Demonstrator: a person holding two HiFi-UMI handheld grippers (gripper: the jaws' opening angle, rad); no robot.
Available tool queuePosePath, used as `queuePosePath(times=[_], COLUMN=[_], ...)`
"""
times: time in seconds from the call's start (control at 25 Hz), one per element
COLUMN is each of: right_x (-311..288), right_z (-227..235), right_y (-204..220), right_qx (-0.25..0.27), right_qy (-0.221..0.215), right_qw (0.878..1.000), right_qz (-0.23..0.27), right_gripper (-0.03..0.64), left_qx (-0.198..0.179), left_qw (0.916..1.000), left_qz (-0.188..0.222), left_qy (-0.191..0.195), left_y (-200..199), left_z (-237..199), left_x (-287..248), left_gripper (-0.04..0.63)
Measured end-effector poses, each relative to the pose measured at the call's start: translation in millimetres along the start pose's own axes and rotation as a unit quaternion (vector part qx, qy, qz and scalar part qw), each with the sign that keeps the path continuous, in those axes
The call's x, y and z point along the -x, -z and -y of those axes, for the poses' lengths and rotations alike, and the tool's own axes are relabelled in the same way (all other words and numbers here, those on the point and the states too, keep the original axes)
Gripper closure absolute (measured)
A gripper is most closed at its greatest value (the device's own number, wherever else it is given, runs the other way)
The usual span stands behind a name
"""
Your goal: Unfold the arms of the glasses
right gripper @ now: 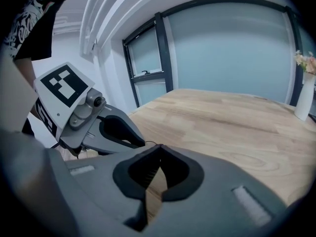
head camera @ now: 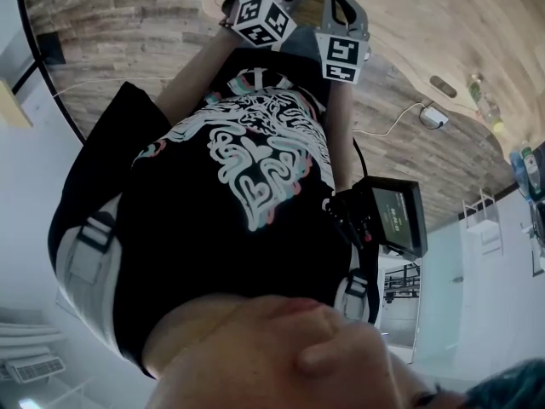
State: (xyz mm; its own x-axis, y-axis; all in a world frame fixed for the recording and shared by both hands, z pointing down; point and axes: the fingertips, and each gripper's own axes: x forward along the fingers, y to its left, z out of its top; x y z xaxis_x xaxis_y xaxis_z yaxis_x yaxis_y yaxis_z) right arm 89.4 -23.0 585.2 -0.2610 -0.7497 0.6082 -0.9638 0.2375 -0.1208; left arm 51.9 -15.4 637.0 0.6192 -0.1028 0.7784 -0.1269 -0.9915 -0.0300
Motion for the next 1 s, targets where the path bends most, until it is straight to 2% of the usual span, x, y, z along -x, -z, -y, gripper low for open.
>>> queuePosePath(times=[0.2, 0.48, 0.68, 0.8, 1.0], right_x=[-4, -7, -5, -5, -11], right_z=[-7, -5, -5, -7, -14], right_y=[0, -3, -6, -6, 6], right_qx=[-0.005, -0.011, -0.012, -0.01, 0.025], right_qy=[-0.017, -0.022, -0.023, -0.024, -0.039], right_qw=[1.0, 1.0, 1.0, 1.0, 0.999], right_qz=[-0.001, 0.001, 0.002, 0.001, -0.018], right_gripper=[0.617, 0.617, 0.617, 0.617, 0.617], left_qx=[-0.012, -0.087, -0.092, -0.088, -0.088], left_qw=[0.9999, 0.9949, 0.9926, 0.9928, 0.993], left_qz=[-0.004, -0.05, -0.077, -0.08, -0.078], left_qy=[-0.007, -0.015, -0.017, -0.015, 0.001], left_y=[-2, -2, 4, 5, 5], left_z=[-4, -7, -9, -9, -6], left_x=[2, -1, -4, -3, -5], left_gripper=[0.571, 0.571, 0.571, 0.574, 0.577])
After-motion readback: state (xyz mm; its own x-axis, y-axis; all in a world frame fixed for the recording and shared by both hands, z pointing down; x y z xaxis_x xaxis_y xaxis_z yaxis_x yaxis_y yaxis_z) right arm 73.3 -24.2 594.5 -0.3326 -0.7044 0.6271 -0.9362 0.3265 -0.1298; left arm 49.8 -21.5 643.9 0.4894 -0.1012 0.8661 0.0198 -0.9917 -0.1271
